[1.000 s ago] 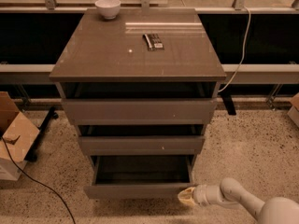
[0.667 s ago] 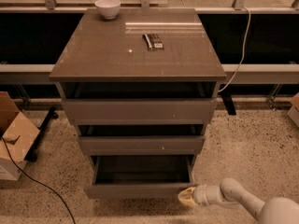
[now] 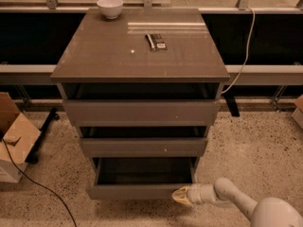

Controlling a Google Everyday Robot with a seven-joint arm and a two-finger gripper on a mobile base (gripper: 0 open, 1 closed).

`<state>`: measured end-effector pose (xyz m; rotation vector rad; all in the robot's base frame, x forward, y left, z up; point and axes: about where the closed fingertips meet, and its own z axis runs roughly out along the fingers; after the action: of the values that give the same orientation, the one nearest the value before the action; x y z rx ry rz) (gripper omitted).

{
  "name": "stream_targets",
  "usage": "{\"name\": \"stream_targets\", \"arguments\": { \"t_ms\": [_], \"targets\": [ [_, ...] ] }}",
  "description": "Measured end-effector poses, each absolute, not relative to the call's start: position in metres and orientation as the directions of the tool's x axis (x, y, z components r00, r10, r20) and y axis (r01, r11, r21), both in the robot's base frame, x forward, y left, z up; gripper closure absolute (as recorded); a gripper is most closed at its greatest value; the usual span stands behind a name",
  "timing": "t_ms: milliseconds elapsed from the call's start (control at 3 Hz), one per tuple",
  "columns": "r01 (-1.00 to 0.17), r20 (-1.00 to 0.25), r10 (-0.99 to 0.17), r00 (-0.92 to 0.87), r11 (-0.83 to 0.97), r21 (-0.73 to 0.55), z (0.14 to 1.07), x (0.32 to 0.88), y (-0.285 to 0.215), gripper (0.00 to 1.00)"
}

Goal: Close bottom drawer

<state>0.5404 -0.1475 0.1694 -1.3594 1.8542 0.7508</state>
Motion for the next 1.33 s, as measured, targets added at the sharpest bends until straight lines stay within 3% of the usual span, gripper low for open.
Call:
{"name": "stream_targets", "arguments": {
  "t_ms": [1333],
  "targets": [
    [-0.939, -0.882, -0.467, -0.055, 0.325, -0.113, 0.177, 0.608, -0.132, 1.0]
  ]
}}
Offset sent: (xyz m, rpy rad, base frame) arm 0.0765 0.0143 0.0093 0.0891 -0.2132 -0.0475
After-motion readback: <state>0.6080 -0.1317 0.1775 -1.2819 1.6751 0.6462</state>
